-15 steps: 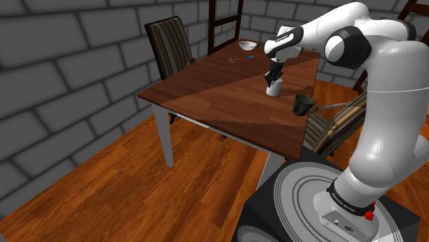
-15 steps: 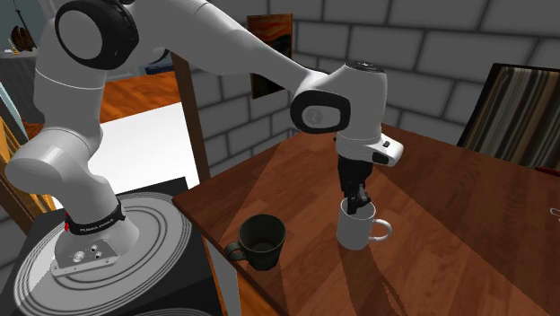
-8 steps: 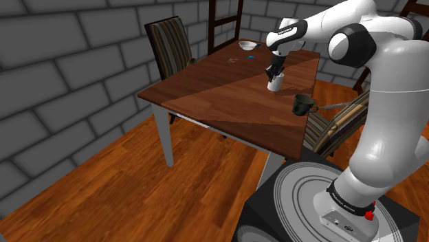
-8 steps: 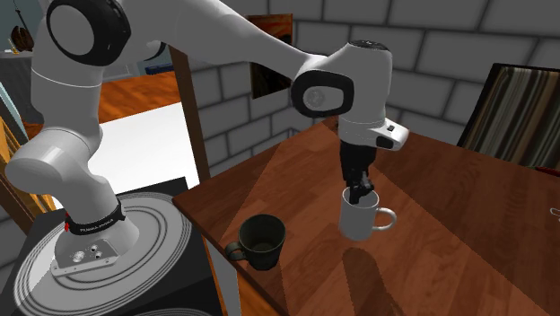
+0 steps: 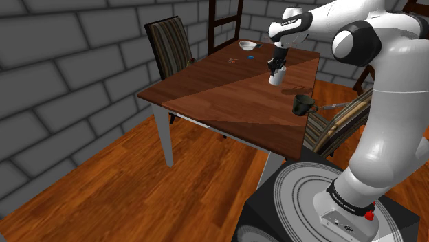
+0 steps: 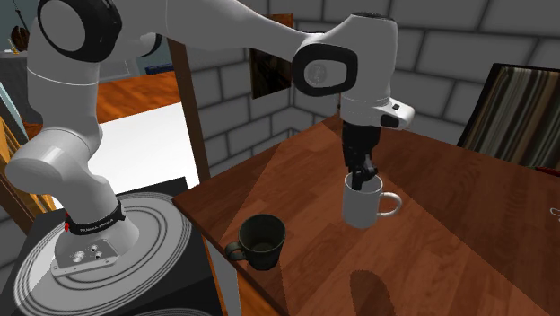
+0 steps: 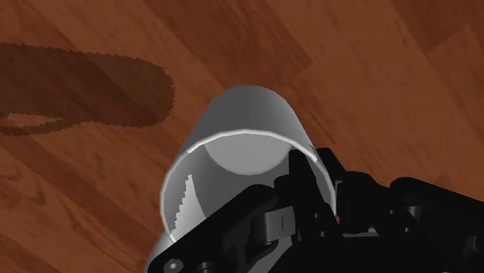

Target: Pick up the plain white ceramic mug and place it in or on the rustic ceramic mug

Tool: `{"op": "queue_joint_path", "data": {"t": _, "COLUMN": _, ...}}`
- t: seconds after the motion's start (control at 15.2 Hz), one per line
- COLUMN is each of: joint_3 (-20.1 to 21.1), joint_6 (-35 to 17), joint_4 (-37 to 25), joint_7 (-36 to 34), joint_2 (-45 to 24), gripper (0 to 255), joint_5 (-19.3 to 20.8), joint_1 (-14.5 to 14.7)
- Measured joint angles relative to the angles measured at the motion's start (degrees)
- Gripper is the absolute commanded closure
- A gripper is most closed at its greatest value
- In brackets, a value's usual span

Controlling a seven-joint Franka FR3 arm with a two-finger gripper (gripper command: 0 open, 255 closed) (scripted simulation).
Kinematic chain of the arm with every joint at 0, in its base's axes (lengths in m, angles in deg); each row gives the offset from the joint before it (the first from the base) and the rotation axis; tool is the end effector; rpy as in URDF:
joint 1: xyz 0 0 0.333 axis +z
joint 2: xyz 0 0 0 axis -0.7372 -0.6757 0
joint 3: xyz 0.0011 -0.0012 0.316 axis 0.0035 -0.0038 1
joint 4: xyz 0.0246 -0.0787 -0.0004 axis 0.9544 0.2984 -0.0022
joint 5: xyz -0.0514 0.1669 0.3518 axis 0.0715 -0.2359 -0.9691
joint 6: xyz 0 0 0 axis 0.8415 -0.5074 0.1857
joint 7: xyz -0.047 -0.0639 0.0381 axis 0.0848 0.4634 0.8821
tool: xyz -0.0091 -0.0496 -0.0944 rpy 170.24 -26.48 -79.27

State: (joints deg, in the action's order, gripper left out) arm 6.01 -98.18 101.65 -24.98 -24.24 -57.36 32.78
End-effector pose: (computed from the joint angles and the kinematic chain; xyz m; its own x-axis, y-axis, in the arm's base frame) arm 0.5917 -0.3471 0.4322 0.9489 -0.3068 0.0746 -0.3096 -0.9504 0.0287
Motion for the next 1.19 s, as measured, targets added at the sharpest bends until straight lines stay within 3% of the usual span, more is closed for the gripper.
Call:
{"op": "queue_joint_path", "data": {"t": 1.06, "joint_3": -0.4, "joint_6": 11.7, "joint_4": -11.1, "joint_7": -0.5, "joint_2": 0.8, "gripper": 255, "joint_5": 0.5, "joint_1": -0.7}}
{"op": "queue_joint_path", "data": {"t": 1.19, "joint_3": -0.8, "joint_6": 10.7, "joint_4": -7.0, "joint_7": -0.3, "joint_2": 3.8, "gripper": 255, "joint_5": 1.4, "joint_1": -0.2}}
